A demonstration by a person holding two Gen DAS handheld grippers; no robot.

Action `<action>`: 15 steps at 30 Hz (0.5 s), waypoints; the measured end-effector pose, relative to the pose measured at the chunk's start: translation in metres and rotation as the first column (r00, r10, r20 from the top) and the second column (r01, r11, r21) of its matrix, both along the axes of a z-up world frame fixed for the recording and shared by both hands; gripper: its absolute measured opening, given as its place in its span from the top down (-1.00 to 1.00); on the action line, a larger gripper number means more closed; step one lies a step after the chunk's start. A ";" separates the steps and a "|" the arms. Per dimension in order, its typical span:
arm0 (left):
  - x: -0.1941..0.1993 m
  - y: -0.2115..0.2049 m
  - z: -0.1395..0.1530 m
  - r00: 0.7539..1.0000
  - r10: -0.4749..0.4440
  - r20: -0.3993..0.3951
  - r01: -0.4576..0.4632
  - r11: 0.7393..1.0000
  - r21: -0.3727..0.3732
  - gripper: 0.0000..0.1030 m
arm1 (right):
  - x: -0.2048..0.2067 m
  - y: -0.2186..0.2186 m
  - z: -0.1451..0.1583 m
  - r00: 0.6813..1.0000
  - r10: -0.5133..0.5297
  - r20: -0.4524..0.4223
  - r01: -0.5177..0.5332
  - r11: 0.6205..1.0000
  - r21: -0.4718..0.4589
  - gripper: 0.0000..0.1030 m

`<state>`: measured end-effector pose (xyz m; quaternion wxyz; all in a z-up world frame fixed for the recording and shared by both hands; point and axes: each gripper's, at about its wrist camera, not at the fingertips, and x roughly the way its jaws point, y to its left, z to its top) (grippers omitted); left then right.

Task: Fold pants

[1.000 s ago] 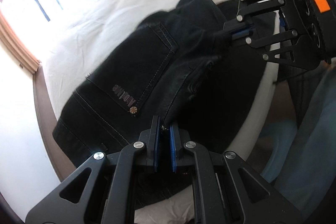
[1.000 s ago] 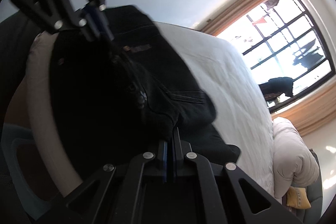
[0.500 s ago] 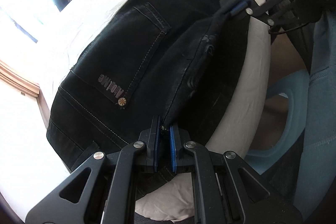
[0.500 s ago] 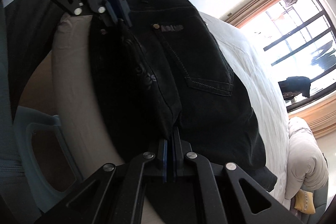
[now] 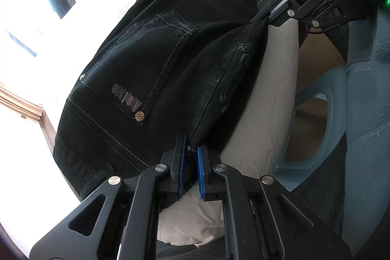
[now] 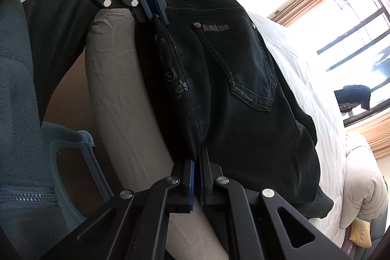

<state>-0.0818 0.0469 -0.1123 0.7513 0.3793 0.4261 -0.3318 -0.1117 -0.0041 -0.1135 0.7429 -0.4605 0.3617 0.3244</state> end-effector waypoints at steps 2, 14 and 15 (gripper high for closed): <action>0.003 0.000 -0.002 1.000 0.006 -0.003 -0.006 1.000 0.001 0.86 | 0.003 0.001 -0.001 1.000 -0.005 -0.007 0.005 1.000 0.004 0.92; 0.001 0.001 -0.005 0.998 0.059 0.015 -0.058 0.998 -0.016 0.85 | 0.025 0.001 -0.009 0.997 -0.066 -0.037 0.068 0.997 0.048 0.91; 0.001 0.002 -0.005 0.998 0.061 0.018 -0.060 0.998 -0.015 0.85 | 0.025 0.001 -0.008 0.997 -0.065 -0.034 0.066 0.997 0.045 0.91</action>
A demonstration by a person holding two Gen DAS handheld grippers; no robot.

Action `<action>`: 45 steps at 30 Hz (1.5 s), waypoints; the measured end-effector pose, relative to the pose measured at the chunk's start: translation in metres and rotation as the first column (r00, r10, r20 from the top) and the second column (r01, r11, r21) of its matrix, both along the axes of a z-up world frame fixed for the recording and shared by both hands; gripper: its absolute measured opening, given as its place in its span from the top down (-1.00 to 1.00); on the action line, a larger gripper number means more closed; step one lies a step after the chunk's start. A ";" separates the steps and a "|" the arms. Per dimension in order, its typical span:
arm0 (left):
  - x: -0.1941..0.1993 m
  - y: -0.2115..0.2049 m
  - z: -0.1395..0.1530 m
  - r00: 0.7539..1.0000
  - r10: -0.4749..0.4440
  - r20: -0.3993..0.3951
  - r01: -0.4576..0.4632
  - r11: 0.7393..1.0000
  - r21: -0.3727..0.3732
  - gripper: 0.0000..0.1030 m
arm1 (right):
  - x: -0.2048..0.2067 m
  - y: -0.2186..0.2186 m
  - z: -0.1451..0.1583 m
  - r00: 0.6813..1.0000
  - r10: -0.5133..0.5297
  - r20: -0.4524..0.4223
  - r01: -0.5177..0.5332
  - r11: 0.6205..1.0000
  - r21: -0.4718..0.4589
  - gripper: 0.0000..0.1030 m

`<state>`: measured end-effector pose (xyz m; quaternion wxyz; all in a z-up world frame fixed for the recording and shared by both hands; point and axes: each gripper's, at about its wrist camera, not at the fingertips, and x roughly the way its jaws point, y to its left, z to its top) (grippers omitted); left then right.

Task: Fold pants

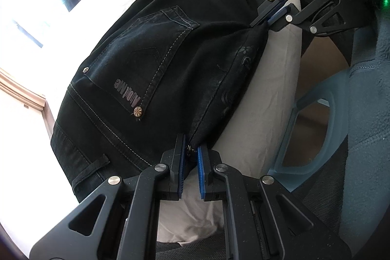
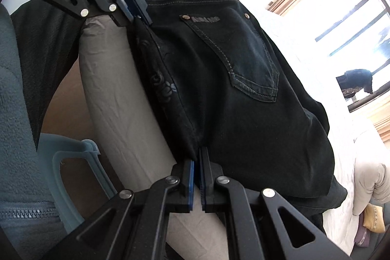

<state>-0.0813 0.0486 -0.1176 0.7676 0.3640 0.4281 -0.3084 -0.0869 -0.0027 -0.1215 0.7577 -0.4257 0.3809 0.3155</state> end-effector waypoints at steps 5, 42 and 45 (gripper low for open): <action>0.000 -0.002 -0.010 1.000 0.010 0.007 -0.010 1.000 0.002 0.81 | -0.002 0.001 -0.003 1.000 -0.006 -0.024 0.006 1.000 0.000 0.82; 0.137 -0.103 0.041 0.978 0.173 -0.113 -0.195 0.955 -0.226 -0.55 | 0.098 -0.229 0.080 0.779 -0.443 -0.445 0.623 0.458 0.635 -0.41; 0.165 -0.109 0.013 0.960 0.225 -0.169 -0.255 0.950 -0.183 -0.55 | 0.140 -0.318 0.076 0.642 -0.509 -0.574 0.719 0.138 0.681 -0.41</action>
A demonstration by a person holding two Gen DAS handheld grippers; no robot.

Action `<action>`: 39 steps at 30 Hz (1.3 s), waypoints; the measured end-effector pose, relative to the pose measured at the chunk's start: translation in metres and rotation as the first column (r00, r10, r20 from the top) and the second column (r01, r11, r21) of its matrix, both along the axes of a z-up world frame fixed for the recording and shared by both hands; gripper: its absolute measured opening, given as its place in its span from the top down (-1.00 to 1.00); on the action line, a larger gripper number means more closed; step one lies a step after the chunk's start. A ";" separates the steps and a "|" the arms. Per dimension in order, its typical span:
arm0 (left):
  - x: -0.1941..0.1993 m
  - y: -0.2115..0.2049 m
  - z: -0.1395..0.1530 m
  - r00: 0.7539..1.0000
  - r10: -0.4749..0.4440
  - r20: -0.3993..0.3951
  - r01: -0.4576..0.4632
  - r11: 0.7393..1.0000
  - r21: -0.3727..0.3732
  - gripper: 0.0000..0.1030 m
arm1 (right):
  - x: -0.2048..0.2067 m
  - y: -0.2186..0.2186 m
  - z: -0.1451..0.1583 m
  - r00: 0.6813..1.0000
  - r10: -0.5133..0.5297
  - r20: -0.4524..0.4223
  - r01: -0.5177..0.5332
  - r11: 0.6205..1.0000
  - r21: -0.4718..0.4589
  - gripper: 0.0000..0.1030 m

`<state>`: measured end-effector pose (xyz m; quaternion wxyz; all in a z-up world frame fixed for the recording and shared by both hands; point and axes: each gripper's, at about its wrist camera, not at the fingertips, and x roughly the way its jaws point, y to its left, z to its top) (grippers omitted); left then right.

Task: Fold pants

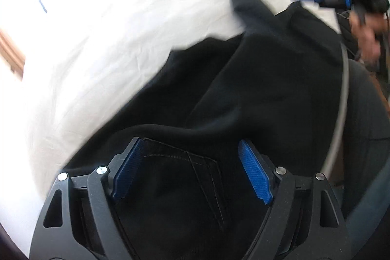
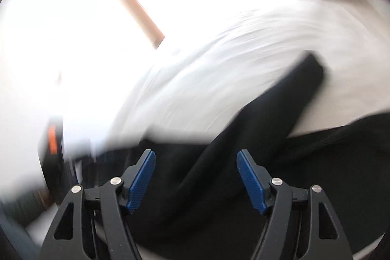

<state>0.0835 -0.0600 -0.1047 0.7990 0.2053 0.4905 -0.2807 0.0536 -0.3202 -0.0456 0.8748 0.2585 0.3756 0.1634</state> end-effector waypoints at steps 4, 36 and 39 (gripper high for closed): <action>0.016 0.000 -0.021 0.998 0.065 -0.025 -0.065 0.998 0.000 -0.57 | 0.052 -0.082 -0.032 0.970 -0.198 -0.144 0.227 0.948 0.224 -0.41; 0.007 -0.001 -0.030 0.998 0.069 -0.009 -0.069 0.997 -0.019 -0.65 | 0.098 -0.146 -0.046 0.867 -0.437 -0.241 0.466 0.881 0.079 0.81; 0.006 -0.002 -0.029 0.997 0.073 -0.006 -0.073 0.997 -0.014 -0.65 | 0.074 -0.152 -0.019 0.868 -0.466 -0.173 0.479 0.876 0.046 0.83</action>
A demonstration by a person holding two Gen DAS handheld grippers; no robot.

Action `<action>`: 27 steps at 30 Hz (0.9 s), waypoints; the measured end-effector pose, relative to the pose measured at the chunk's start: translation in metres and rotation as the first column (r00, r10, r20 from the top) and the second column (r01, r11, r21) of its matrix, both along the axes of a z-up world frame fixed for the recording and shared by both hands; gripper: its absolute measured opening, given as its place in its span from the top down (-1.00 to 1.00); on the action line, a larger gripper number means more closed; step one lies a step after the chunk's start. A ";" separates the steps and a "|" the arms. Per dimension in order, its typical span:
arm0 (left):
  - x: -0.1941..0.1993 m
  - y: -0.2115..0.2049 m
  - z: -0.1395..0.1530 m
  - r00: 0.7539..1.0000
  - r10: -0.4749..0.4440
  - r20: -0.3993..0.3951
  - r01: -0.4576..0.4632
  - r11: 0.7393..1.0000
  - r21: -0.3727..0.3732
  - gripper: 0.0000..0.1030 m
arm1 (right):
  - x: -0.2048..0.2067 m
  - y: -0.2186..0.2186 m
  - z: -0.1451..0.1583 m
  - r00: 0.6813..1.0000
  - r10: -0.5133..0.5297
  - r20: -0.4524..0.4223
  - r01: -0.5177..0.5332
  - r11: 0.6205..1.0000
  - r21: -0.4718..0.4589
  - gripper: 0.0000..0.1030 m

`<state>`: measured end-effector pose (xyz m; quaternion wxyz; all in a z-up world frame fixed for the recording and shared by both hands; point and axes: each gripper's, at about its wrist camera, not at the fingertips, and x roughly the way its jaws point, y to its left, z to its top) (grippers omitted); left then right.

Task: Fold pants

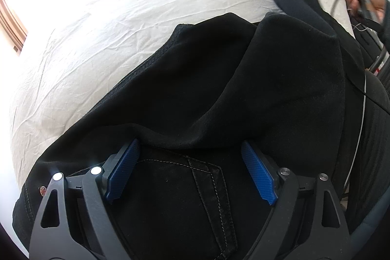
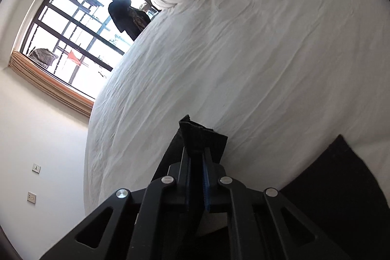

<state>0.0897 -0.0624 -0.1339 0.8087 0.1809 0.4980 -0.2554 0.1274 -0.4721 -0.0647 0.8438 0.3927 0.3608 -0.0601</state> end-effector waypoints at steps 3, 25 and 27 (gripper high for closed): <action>0.000 -0.002 0.001 1.000 0.008 0.005 -0.008 1.000 0.005 -0.68 | -0.029 -0.015 0.019 0.998 -0.044 0.043 0.044 0.999 -0.013 0.84; 0.095 -0.014 0.055 0.999 0.009 -0.051 -0.014 0.995 -0.099 -0.70 | -0.129 -0.049 -0.027 0.983 -0.169 -0.074 0.166 0.985 -0.041 0.85; 0.103 -0.015 0.047 0.992 -0.070 -0.102 0.057 0.991 -0.120 -0.70 | -0.132 -0.050 -0.031 0.984 -0.163 -0.076 0.161 0.986 -0.034 0.85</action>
